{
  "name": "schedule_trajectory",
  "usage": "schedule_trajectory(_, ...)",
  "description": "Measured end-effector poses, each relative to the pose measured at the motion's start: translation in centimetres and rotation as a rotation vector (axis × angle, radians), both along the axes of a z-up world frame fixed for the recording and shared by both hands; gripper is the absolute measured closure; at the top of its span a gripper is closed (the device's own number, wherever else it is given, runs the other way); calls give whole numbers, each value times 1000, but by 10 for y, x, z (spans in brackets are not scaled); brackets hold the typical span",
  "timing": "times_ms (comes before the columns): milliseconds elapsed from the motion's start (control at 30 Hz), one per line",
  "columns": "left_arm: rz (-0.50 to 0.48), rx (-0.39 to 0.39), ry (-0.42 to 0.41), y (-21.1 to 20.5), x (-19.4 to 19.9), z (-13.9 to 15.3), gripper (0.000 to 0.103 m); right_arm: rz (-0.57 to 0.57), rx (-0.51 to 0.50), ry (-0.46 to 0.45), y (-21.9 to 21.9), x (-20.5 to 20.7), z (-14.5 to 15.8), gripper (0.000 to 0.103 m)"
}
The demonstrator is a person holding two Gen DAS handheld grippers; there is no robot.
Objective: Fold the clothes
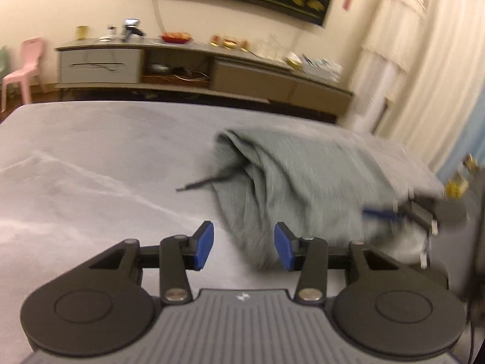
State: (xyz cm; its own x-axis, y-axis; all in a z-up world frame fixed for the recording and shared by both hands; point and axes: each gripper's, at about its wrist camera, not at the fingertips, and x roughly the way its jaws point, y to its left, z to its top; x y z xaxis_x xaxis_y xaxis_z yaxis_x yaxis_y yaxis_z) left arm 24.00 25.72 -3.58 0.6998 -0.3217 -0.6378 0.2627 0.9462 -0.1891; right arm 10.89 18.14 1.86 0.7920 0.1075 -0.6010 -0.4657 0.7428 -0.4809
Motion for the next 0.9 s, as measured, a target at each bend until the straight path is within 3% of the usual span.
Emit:
schedule_trajectory(100,-37,41,9,-17,1,-12,59,-74,-18,14,-30,25,-4,45)
schedule_trajectory(167,-45,45,6,-21,-1,-14,59,-94,47,65,-39,37,0,45)
schedule_trajectory(333,-44,17,-22,-24,-7,-10,59,-143,530,134,-68,35,55,42)
schedule_trajectory(433,-33,12,-28,-29,-9,-7,59,-195,648,125,-63,53,59,42)
schedule_trajectory(667,-12,11,-32,-20,-7,-4,59,-292,419,156,0,123,11,43)
schedule_trajectory(833,-15,-12,-35,-19,-9,2,59,-246,317,202,9,131,28,45)
schedule_trajectory(900,-24,-17,-50,-18,-14,5,58,-260,388,139,1,116,50,45)
